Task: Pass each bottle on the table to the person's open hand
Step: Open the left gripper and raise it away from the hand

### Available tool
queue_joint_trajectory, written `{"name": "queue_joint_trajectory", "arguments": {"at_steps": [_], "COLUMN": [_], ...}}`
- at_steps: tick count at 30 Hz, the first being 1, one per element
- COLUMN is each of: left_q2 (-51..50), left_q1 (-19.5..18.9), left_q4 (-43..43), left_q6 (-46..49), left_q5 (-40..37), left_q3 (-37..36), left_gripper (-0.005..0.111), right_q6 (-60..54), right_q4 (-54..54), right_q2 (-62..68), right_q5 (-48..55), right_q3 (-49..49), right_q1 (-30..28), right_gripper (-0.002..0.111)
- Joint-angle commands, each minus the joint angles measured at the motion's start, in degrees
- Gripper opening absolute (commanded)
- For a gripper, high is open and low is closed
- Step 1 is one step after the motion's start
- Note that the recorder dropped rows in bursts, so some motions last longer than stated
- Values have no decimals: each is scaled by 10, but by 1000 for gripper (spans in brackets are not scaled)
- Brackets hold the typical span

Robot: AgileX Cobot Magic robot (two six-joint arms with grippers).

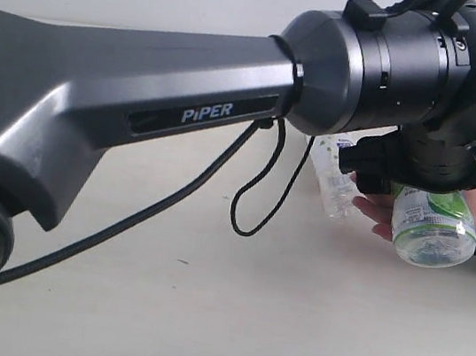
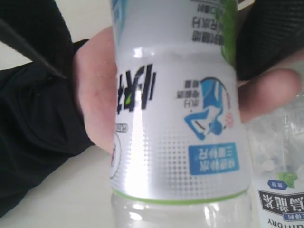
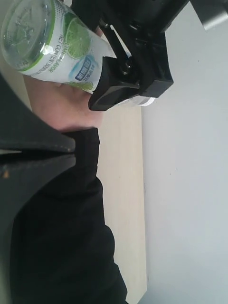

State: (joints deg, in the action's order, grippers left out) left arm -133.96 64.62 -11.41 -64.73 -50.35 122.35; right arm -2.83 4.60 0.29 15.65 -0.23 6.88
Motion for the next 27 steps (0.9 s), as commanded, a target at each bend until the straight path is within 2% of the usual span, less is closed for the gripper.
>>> {"name": "queue_joint_trajectory", "arguments": {"at_steps": [1,9,13,20,22,25,27], "left_q2": [8,59,101,182,198,218,237], "left_q1": [0,-7,-7,-7,-7,-7,-5], "left_q4": [1,-8,-44,-80,-85,-85,-80], "left_q6": [16,60,84,201,219,277,287], "left_q5": [2,-25,-80,-194,-196,-196,-196], "left_q3": [3,3,3,3,3,-3,-24], "left_gripper": [89,89,89,89,89,82,67], "right_q6": [-1,-1,-1,-1,-1,-1,-1], "right_q4": [-1,-1,-1,-1,-1,-1,-1], "right_q2": [-3,-3,-3,-3,-3,-3,-3], "right_q5": [-3,-3,-3,-3,-3,-3,-3], "right_q3": [2,2,2,2,2,2,2], "right_q1": [-3,-3,-3,-3,-3,-3,-3], "right_gripper": [0,0,0,0,0,0,0]}}
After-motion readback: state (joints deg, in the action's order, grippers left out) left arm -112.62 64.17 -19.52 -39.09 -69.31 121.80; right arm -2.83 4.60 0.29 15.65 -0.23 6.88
